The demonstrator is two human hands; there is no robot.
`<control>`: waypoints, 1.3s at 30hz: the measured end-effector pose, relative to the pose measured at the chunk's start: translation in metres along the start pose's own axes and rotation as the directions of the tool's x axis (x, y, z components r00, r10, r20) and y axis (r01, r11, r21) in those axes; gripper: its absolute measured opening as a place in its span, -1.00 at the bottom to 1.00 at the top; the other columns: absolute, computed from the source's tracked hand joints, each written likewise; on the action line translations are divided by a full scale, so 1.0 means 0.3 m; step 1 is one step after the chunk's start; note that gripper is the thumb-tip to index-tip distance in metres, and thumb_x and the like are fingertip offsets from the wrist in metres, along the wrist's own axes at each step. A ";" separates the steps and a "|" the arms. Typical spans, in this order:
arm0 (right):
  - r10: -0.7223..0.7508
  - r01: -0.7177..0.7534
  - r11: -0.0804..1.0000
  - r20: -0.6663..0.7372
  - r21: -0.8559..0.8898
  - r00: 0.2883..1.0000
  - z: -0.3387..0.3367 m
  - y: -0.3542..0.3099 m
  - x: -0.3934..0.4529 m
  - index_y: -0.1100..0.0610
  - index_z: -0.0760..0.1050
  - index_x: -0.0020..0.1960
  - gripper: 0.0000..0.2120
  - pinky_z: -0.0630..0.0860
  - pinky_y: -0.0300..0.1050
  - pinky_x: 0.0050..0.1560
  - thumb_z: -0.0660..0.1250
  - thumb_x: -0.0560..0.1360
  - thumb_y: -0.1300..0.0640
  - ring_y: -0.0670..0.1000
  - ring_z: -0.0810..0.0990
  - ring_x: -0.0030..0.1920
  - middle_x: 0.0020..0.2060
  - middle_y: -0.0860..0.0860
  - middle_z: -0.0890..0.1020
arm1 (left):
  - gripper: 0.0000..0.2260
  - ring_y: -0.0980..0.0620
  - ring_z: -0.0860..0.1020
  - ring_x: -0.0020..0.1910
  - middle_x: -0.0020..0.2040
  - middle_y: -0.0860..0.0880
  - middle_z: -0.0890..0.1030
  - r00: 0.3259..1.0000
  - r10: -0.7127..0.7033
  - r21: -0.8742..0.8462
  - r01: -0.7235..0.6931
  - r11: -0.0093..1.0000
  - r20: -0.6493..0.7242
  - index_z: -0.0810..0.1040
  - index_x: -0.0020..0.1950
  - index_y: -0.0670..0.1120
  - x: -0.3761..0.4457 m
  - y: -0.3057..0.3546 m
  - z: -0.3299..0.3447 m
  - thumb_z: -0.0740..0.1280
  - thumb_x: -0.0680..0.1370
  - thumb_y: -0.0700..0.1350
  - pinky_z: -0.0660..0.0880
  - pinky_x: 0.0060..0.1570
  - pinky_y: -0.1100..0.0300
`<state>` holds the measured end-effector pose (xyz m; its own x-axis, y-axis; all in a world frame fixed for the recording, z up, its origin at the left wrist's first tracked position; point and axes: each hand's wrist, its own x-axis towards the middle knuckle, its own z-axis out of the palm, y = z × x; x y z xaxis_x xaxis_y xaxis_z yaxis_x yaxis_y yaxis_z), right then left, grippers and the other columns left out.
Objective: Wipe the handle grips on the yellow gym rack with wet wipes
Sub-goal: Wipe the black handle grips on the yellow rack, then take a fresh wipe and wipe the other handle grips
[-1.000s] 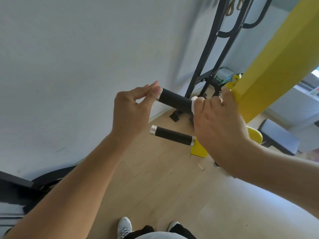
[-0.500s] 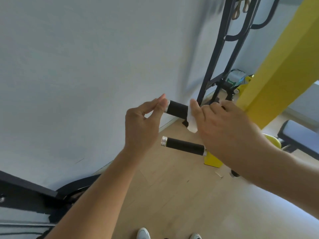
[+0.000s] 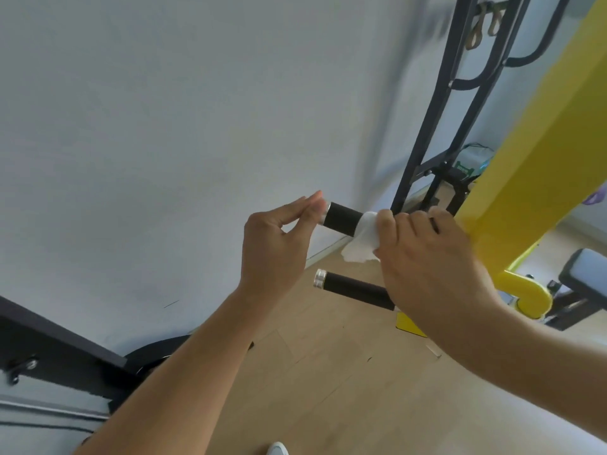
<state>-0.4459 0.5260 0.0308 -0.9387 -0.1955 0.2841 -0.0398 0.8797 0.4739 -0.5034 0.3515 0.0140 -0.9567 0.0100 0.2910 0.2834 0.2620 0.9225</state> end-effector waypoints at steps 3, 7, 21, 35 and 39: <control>-0.074 0.095 0.984 -0.137 0.150 0.988 0.025 -0.047 0.067 0.29 0.41 0.37 -0.56 0.54 0.14 0.09 0.21 0.63 0.01 0.22 0.64 -0.03 0.02 0.20 0.66 | -0.78 0.38 0.61 0.06 0.04 0.20 0.69 1.000 -0.002 -0.007 0.002 1.000 0.003 0.70 0.18 -0.01 -0.005 0.007 0.005 0.37 0.59 -0.01 0.44 -0.03 0.55; -0.087 0.233 0.861 -0.320 0.453 0.943 0.032 -0.083 0.088 0.21 0.37 0.50 -0.43 0.39 0.10 0.42 0.41 0.52 0.22 0.14 0.50 0.39 0.37 0.12 0.55 | -0.77 0.32 0.59 -0.21 -0.16 0.17 0.73 0.985 -0.175 -0.125 0.172 0.977 -0.009 0.73 -0.06 0.19 -0.027 -0.018 0.008 0.28 0.64 0.04 0.43 -0.12 0.45; -0.305 -0.326 -0.494 0.190 0.806 0.933 0.060 -0.087 -0.424 0.17 0.60 -0.02 -0.88 0.62 -0.25 -0.17 0.46 0.49 0.14 -0.08 0.72 -0.17 -0.18 -0.05 0.75 | -0.64 -0.06 0.66 -0.02 -0.04 -0.06 0.73 0.696 -0.564 -0.459 0.364 0.811 -0.444 0.72 0.01 0.01 -0.764 -0.010 0.248 0.29 0.55 0.24 0.54 0.05 0.04; -0.922 -0.725 -0.146 0.174 0.673 0.346 -0.034 -0.269 -1.085 0.16 0.65 0.06 -0.70 0.58 0.02 -0.09 0.21 0.65 0.01 0.06 0.70 -0.14 -0.14 0.08 0.73 | -0.81 0.16 0.46 -0.50 -0.40 0.06 0.58 0.116 -0.616 -0.510 0.453 0.731 -0.779 0.68 -0.19 0.07 -1.711 0.275 0.349 0.35 0.60 0.00 0.36 -0.53 0.32; -0.960 -0.651 -0.143 0.056 0.745 0.275 -0.087 -0.303 -1.301 0.07 0.60 0.11 -0.68 0.62 -0.03 -0.08 0.32 0.56 -0.16 0.07 0.71 -0.06 -0.10 0.04 0.71 | -0.76 0.11 0.45 -0.48 -0.45 0.06 0.53 -0.011 -0.585 -0.541 0.396 0.742 -0.811 0.65 -0.25 0.03 -1.962 0.330 0.373 0.34 0.61 -0.04 0.41 -0.41 0.19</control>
<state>-0.0670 0.5109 -0.1015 -0.2387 -0.8739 -0.4235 0.3616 0.3248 -0.8739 0.0802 0.4794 -0.0942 -0.1010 -0.9360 -0.3371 -0.1324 -0.3232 0.9370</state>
